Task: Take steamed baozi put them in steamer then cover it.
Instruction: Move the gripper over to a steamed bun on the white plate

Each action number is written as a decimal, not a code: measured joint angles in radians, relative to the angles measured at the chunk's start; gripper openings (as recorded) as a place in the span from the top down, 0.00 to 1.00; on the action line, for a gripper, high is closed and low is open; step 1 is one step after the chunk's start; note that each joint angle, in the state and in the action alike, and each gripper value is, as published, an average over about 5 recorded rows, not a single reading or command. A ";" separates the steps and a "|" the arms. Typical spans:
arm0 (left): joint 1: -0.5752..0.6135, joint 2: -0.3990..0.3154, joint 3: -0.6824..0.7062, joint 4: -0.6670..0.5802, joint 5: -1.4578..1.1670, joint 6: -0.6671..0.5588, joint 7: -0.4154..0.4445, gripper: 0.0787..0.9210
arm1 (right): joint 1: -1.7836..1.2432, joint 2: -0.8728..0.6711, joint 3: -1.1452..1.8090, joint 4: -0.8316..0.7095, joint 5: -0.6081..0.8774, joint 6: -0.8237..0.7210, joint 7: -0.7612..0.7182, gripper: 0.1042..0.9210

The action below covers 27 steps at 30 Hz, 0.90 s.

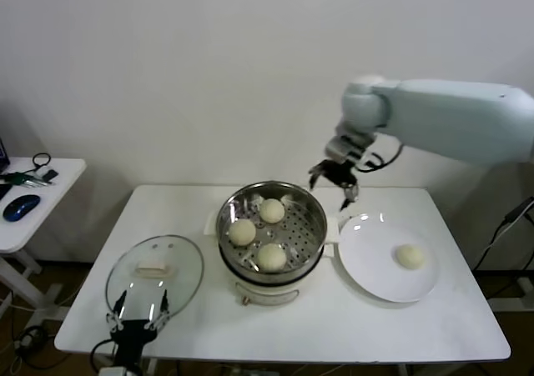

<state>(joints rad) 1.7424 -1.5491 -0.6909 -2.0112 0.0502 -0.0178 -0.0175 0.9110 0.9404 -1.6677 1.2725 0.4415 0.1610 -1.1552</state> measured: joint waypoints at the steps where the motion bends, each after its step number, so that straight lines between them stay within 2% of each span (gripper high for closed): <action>1: -0.002 0.001 0.000 0.000 0.000 0.000 0.000 0.12 | -0.002 -0.026 -0.007 -0.011 0.005 -0.015 0.001 0.12; 13: -0.023 0.006 0.000 0.007 0.001 0.006 0.012 0.12 | -0.220 -0.267 0.093 -0.122 -0.074 -0.163 0.048 0.12; 27: -0.014 0.008 -0.006 0.017 0.002 0.001 0.014 0.12 | -0.583 -0.298 0.381 -0.231 -0.232 -0.242 0.106 0.12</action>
<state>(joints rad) 1.7284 -1.5409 -0.6966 -1.9939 0.0519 -0.0164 -0.0039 0.3281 0.6419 -1.2867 1.0410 0.2091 -0.0811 -1.0491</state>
